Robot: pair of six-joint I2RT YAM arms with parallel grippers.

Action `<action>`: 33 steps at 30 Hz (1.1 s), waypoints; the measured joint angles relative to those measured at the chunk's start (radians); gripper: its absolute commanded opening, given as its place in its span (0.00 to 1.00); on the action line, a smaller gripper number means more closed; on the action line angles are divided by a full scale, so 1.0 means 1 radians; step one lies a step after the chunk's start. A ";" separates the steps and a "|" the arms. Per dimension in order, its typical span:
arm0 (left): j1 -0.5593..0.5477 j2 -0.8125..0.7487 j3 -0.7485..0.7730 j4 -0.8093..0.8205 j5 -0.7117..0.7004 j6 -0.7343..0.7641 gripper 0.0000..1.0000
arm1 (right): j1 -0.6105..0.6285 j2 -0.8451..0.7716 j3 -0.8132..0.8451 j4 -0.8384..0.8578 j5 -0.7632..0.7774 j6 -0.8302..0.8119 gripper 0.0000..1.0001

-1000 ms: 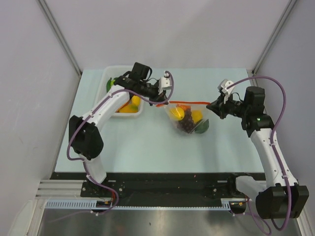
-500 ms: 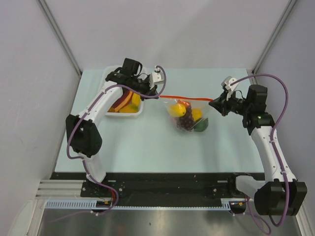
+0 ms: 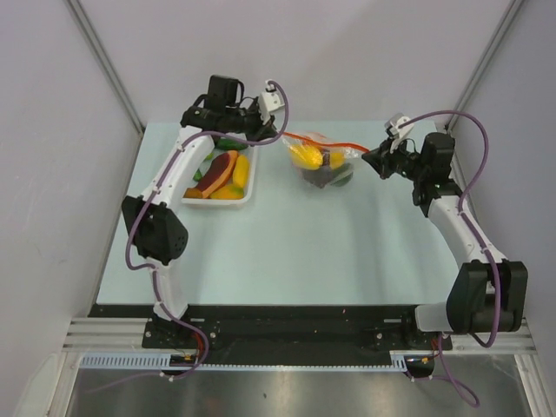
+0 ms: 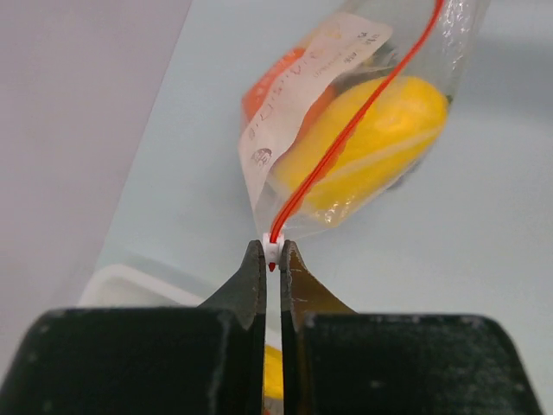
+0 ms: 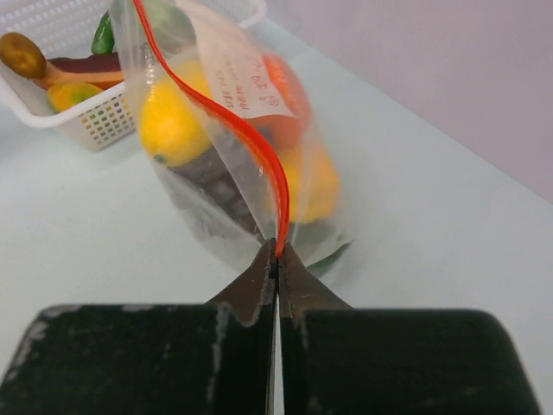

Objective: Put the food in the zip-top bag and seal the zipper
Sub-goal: Place the zipper food storage bag at the center of the board.

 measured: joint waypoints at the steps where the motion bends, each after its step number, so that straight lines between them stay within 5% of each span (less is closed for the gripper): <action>1: 0.003 -0.002 -0.002 0.001 -0.001 0.003 0.00 | 0.011 0.006 0.004 0.005 0.002 -0.017 0.00; 7: 0.005 -0.093 -0.281 0.022 -0.007 0.063 0.00 | 0.053 0.069 0.032 -0.091 -0.019 -0.165 0.00; 15: -0.090 -0.208 -0.726 0.012 -0.040 0.113 0.02 | 0.081 0.168 -0.013 -0.458 -0.071 -0.431 0.00; 20: -0.159 -0.301 -0.887 0.023 -0.046 0.112 0.11 | 0.089 0.141 -0.100 -0.618 -0.081 -0.581 0.18; 24: -0.174 -0.339 -0.916 0.043 -0.048 0.108 0.43 | 0.098 0.096 -0.138 -0.704 -0.077 -0.672 0.66; 27: -0.175 -0.348 -0.914 0.031 -0.032 0.109 0.76 | 0.107 0.053 -0.152 -0.766 -0.072 -0.726 0.89; 28: -0.175 -0.352 -0.910 0.020 -0.023 0.110 0.98 | 0.110 0.031 -0.153 -0.782 -0.070 -0.734 0.92; 33: -0.168 -0.378 -0.830 -0.029 0.023 0.064 1.00 | 0.110 -0.139 -0.158 -0.797 -0.061 -0.696 1.00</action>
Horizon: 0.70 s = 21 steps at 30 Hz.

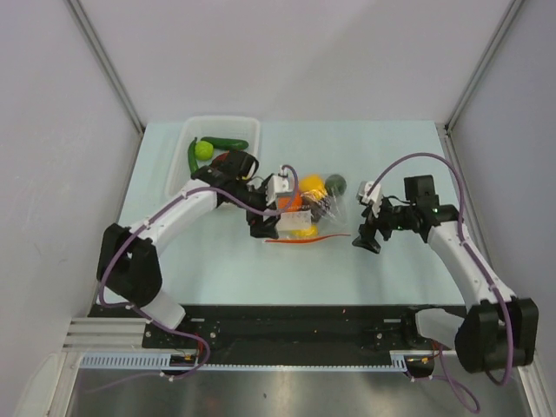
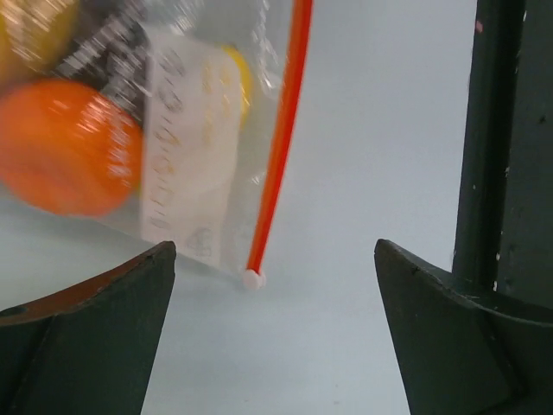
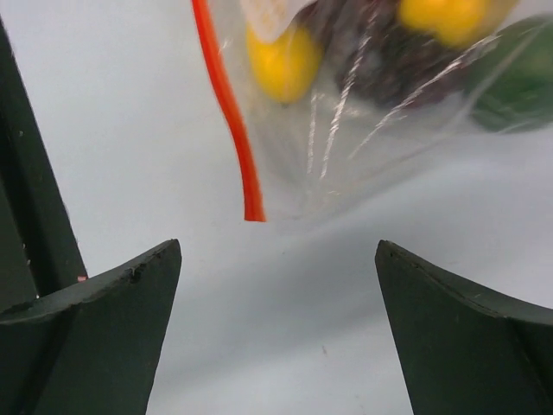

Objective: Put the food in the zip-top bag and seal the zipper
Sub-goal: Place the zipper food storage bag at the center of the board, then reset both arms

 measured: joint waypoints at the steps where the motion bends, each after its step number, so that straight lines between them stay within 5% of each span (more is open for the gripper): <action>1: 0.003 -0.001 0.036 -0.003 0.013 -0.021 1.00 | 0.000 -0.043 0.000 0.014 0.003 0.037 1.00; 8: 0.120 0.027 0.385 0.074 0.078 -0.369 1.00 | -0.042 -0.195 0.026 0.230 0.048 0.387 1.00; 15: 0.263 0.359 0.973 0.009 -0.003 -0.665 1.00 | -0.157 -0.039 0.166 0.480 0.104 0.736 1.00; 21: 0.370 0.429 0.954 -0.055 -0.143 -0.782 1.00 | -0.245 0.145 0.233 0.552 0.142 0.905 1.00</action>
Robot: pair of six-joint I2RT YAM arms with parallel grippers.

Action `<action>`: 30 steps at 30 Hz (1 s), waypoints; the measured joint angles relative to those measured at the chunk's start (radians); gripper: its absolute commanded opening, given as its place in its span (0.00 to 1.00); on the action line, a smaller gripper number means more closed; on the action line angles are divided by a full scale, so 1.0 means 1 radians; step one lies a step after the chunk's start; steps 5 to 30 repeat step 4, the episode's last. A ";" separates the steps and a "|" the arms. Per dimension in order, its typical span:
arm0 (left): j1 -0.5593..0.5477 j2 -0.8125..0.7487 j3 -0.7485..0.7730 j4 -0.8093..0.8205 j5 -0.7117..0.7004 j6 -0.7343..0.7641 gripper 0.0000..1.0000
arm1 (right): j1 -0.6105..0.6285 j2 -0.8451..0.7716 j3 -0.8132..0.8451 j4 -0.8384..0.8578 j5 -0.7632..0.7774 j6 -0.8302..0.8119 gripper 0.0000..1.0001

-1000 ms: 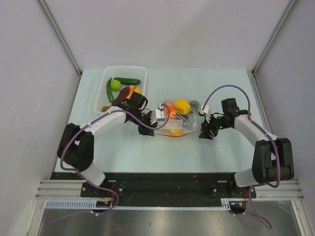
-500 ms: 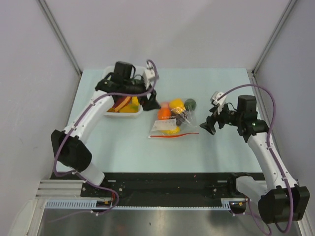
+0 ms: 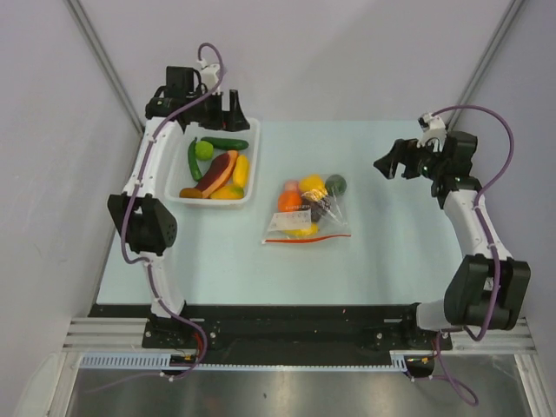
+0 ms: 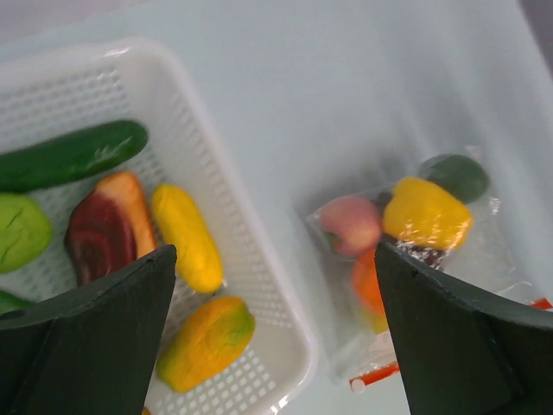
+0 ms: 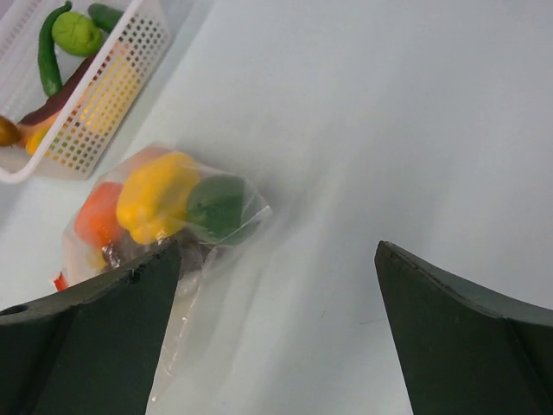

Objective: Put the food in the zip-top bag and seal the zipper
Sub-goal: Reset both arms

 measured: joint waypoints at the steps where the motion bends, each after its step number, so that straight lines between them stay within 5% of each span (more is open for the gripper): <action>1: 0.017 0.000 -0.014 -0.005 -0.028 -0.006 1.00 | -0.012 0.024 0.004 0.000 0.001 0.020 1.00; 30: 0.050 0.000 -0.038 -0.013 -0.084 -0.018 0.99 | -0.035 0.072 0.009 -0.002 0.009 0.070 1.00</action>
